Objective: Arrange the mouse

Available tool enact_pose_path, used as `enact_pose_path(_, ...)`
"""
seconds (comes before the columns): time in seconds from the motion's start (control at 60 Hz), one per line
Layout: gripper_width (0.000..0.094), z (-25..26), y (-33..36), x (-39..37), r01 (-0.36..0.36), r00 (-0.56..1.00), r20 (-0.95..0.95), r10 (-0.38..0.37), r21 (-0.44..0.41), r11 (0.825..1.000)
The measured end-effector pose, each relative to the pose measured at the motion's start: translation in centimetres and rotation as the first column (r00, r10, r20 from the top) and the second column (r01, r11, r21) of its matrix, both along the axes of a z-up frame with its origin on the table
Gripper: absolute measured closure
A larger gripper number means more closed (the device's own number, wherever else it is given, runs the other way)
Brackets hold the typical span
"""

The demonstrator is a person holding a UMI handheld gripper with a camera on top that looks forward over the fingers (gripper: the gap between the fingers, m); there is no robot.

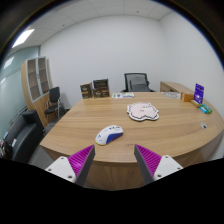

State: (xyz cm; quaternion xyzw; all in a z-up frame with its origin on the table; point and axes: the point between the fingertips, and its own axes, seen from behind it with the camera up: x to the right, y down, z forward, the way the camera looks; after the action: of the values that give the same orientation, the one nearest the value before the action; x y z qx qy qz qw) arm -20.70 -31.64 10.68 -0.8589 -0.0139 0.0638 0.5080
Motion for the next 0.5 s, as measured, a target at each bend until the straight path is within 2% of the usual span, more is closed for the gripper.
enact_pose_path(0.25, 0.0115, -2.9, 3.9, -3.3, 0.032, 0.999, 0.010, -0.032, -0.020, 0.999)
enact_pose_path(0.417, 0.0110, -5.7, 7.2, -1.4, 0.113, 0.993, 0.031, -0.111, -0.059, 0.992)
enact_pose_path(0.5, 0.0111, -6.6, 9.0, -2.1, 0.121, 0.993, 0.023, -0.120, -0.068, 0.990)
